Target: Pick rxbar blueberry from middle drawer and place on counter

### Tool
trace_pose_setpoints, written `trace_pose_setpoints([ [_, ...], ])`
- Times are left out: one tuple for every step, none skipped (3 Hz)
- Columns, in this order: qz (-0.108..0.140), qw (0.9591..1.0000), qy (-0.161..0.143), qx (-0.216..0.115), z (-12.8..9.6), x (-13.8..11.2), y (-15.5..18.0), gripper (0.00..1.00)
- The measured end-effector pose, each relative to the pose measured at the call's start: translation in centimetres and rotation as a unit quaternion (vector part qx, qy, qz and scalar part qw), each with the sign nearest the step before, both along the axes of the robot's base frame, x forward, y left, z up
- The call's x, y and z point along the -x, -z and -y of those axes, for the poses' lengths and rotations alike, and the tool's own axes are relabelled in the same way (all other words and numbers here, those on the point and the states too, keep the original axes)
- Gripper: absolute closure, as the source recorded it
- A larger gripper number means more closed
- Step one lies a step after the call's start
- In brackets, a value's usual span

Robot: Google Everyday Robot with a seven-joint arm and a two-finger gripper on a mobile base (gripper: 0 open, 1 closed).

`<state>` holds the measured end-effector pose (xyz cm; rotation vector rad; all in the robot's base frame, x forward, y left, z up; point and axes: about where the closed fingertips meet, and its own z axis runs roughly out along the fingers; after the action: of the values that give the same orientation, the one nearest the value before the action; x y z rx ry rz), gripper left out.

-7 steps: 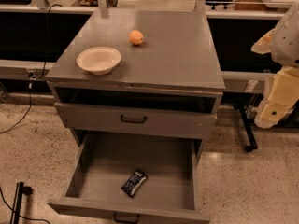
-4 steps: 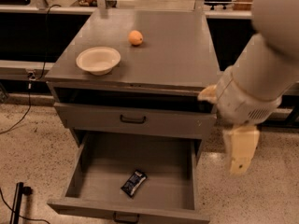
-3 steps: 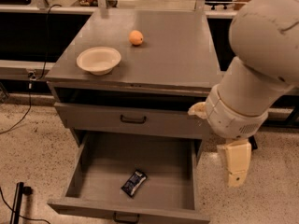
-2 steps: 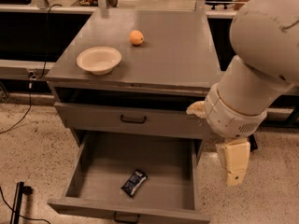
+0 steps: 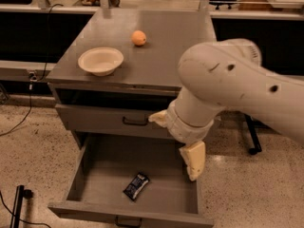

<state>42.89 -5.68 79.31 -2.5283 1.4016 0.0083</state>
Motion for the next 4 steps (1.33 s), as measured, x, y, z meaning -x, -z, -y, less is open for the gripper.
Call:
trace_pose_setpoints([
  [0.052, 0.9936, -0.098, -0.022, -5.9, -3.7, 5.0, 0.0],
  [0.054, 0.9857, -0.154, -0.045, -9.7, -5.5, 8.8, 0.0],
  [0.049, 0.9852, -0.157, -0.049, -9.9, -5.6, 9.5, 0.0],
  [0.017, 0.9816, -0.185, -0.045, -11.4, -5.8, 12.0, 0.0],
])
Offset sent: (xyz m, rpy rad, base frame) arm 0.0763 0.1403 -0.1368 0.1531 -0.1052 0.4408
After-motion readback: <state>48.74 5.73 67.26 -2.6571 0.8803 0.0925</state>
